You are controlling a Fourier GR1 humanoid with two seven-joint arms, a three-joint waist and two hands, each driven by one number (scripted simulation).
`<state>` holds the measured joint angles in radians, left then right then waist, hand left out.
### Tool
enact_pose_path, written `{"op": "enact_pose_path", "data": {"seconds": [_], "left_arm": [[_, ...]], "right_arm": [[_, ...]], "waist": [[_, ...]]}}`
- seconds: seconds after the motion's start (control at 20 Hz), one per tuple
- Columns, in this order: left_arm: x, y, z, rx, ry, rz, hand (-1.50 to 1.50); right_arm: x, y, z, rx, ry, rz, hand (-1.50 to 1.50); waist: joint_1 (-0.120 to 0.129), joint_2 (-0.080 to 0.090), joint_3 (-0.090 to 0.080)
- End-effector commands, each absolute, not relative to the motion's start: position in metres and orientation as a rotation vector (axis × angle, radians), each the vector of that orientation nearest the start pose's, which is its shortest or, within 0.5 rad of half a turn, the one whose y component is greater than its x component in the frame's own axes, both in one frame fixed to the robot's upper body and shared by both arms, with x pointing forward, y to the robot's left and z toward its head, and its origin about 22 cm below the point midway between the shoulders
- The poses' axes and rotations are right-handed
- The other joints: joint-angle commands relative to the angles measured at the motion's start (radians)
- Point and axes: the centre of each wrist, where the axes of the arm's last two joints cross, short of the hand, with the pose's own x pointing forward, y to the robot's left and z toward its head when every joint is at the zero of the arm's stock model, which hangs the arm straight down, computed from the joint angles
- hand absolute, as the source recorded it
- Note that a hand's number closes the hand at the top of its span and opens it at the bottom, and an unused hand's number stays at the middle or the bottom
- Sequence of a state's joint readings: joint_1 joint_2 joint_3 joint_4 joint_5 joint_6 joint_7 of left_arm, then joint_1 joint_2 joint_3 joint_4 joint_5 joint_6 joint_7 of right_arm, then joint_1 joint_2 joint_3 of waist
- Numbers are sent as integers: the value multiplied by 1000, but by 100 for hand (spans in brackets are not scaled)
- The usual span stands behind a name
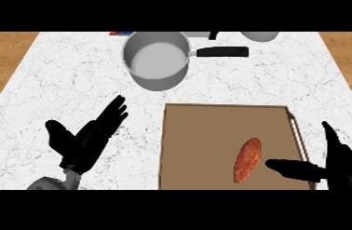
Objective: Pick the sweet potato from the tray and place it in the pot
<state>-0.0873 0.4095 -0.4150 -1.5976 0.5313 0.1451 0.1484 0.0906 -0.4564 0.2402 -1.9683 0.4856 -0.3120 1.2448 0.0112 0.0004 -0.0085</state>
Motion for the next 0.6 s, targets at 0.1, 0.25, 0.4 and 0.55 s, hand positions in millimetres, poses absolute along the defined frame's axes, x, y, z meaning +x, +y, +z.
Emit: {"op": "enact_pose_path", "data": {"seconds": [0.1,0.25,0.4,0.55], "left_arm": [[249,233,22,-268,-1319,-160,0],[240,219,21,-277,-1325,-162,0],[239,219,22,-269,-1327,-152,0],[244,226,20,-274,-1307,-153,0]], "right_arm": [[218,-227,89,-797,-567,-1,-150],[218,-209,69,-813,-510,57,-150],[224,-214,66,-854,-468,53,-150],[218,-214,58,-880,-403,94,-150]], "waist": [[-2,5,1],[4,1,3],[-2,0,3],[-14,1,2]]}}
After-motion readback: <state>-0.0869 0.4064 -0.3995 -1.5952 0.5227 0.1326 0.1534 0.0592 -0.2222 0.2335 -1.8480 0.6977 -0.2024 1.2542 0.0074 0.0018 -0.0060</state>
